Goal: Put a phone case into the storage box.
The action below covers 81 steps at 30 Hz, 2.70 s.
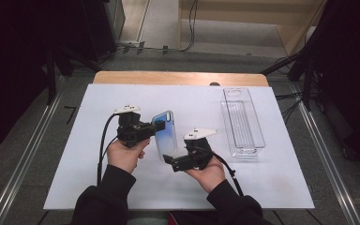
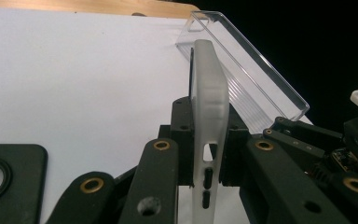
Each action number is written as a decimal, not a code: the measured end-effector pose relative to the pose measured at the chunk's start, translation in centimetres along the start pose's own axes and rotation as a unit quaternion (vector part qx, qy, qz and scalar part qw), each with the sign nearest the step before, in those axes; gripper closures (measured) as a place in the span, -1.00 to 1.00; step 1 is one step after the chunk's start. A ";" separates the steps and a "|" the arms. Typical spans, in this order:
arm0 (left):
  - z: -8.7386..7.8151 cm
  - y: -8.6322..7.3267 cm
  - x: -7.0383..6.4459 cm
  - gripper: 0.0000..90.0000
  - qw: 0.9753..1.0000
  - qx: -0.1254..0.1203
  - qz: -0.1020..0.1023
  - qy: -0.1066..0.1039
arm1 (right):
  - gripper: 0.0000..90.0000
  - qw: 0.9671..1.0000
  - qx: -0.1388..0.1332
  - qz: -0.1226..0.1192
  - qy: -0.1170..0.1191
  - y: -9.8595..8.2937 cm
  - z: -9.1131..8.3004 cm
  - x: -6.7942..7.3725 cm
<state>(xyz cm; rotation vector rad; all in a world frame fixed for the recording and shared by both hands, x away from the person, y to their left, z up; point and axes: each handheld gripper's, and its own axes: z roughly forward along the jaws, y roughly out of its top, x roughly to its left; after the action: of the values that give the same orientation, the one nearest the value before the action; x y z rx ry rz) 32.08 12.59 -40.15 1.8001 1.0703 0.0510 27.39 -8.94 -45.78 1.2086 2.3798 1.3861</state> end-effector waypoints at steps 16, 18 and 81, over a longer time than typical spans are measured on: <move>0.7 -1.5 -1.0 0.79 1.000 -0.016 0.025 -0.009 | -1.00 1.000 -0.021 0.009 0.000 0.5 -1.1 -0.2; 0.7 -1.6 -1.2 0.78 0.999 -0.018 0.026 -0.008 | -1.00 1.000 -0.022 0.007 -0.002 0.7 -1.2 -0.1; -0.6 -0.5 -2.2 -0.14 0.993 0.067 0.025 -0.089 | -0.67 0.999 -0.028 -0.009 -0.045 1.7 -2.0 -2.7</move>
<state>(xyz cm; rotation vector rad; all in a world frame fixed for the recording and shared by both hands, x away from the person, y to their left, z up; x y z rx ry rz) 30.12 11.57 -39.36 1.9140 0.9194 -0.1515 29.26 -11.73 -44.07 1.2054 2.2710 1.3548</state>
